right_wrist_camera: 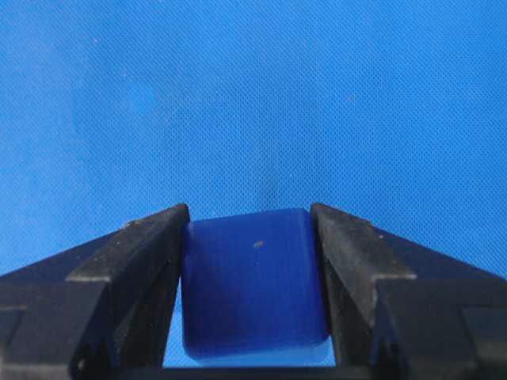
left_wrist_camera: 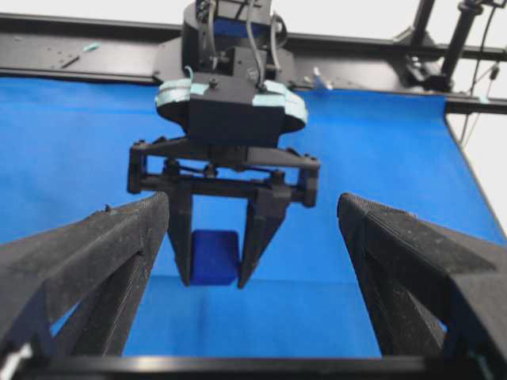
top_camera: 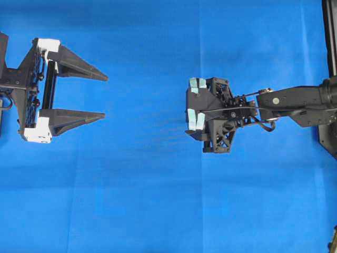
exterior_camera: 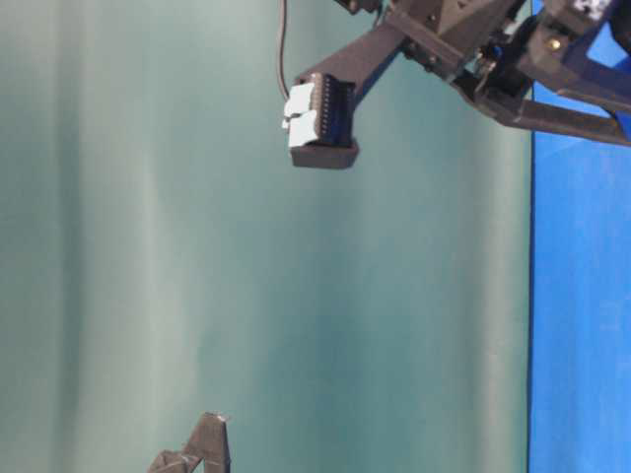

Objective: Handover the blue block to the right arm after grasping it with the left arm, then place it in the designated position.
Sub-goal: 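Move the right gripper toward the table center and lower the cube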

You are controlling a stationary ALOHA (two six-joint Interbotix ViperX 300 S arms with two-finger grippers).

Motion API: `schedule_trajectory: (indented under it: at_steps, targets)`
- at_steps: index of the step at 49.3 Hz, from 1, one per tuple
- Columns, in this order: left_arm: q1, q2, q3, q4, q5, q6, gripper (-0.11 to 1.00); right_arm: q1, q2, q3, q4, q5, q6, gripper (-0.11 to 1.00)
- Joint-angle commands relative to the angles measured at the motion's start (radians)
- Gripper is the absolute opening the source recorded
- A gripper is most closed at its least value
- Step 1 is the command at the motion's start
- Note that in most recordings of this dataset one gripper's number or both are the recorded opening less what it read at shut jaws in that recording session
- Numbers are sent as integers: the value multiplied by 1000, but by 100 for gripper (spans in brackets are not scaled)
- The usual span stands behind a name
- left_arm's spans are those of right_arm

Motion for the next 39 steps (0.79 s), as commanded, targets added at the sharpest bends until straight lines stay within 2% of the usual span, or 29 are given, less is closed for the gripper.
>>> schedule_trajectory:
  at_steps: [1,14,39]
  targets:
    - [-2,-3,-18,3,-12,2,91,-5,0,-21,0,-17,-3,43]
    - [-2,-3,-18,3,-12,2,91,-6,35,-32,-2,-92,-2,43]
    - [-2,-3,-20,3,-12,0,91,-17,104,-81,3,-97,-2,43]
